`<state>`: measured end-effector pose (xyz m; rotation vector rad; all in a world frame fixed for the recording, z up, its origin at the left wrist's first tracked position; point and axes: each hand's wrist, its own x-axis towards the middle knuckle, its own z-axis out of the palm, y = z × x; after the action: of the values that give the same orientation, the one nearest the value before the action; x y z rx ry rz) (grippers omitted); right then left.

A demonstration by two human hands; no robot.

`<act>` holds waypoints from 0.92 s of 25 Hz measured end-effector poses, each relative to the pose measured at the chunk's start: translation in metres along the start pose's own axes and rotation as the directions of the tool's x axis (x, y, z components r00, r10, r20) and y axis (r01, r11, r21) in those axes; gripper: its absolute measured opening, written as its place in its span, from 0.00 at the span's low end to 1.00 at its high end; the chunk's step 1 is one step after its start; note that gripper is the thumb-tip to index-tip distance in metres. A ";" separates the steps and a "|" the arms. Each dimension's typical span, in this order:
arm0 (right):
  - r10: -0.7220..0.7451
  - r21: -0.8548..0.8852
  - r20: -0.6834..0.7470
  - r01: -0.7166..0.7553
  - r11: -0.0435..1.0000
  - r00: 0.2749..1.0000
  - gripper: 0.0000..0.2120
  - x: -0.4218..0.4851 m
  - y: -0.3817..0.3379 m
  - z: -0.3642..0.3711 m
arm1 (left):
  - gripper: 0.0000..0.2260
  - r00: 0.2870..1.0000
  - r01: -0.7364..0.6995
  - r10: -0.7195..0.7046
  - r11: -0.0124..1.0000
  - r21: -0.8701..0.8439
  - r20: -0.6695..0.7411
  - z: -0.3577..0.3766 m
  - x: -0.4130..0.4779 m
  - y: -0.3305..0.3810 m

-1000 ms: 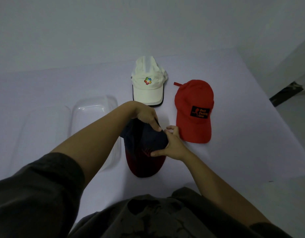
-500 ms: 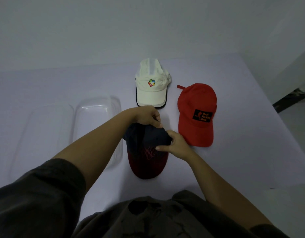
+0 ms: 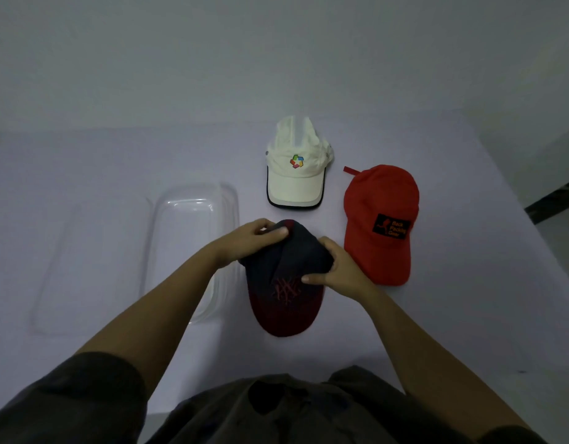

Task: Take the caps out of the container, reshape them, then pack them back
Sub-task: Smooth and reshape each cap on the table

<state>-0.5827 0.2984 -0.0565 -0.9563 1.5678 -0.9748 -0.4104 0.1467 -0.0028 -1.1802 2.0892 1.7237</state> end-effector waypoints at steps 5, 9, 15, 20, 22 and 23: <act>0.013 -0.061 0.032 -0.011 0.998 0.999 0.28 -0.002 -0.009 -0.008 | 0.17 0.978 -0.051 0.058 0.998 -0.038 0.200 -0.003 0.002 0.000; 0.067 -0.062 0.078 -0.062 0.996 0.995 0.31 -0.002 -0.011 -0.013 | 0.15 0.979 -0.010 0.028 0.996 -0.092 0.204 0.000 0.006 -0.005; 0.041 0.169 0.108 -0.059 0.984 0.993 0.17 -0.003 -0.023 -0.014 | 0.18 0.967 -0.029 0.071 0.984 -0.175 0.244 0.007 0.004 -0.004; -0.009 0.174 0.009 0.007 0.985 1.000 0.13 -0.002 -0.033 -0.017 | 0.15 0.982 -0.130 0.164 0.948 -0.289 0.094 0.006 0.000 -0.001; -0.021 0.181 -0.069 0.033 0.983 0.997 0.15 0.001 -0.031 -0.017 | 0.15 0.978 -0.190 0.208 0.929 -0.318 0.025 0.007 0.001 0.002; -0.006 0.234 -0.105 0.031 0.972 0.994 0.19 0.003 -0.029 -0.015 | 0.15 0.973 -0.218 0.231 0.917 -0.333 0.002 0.007 0.001 0.003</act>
<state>-0.5948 0.2873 -0.0282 -0.7659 1.4901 -1.2106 -0.4156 0.1529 -0.0029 -0.9991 2.0319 2.2565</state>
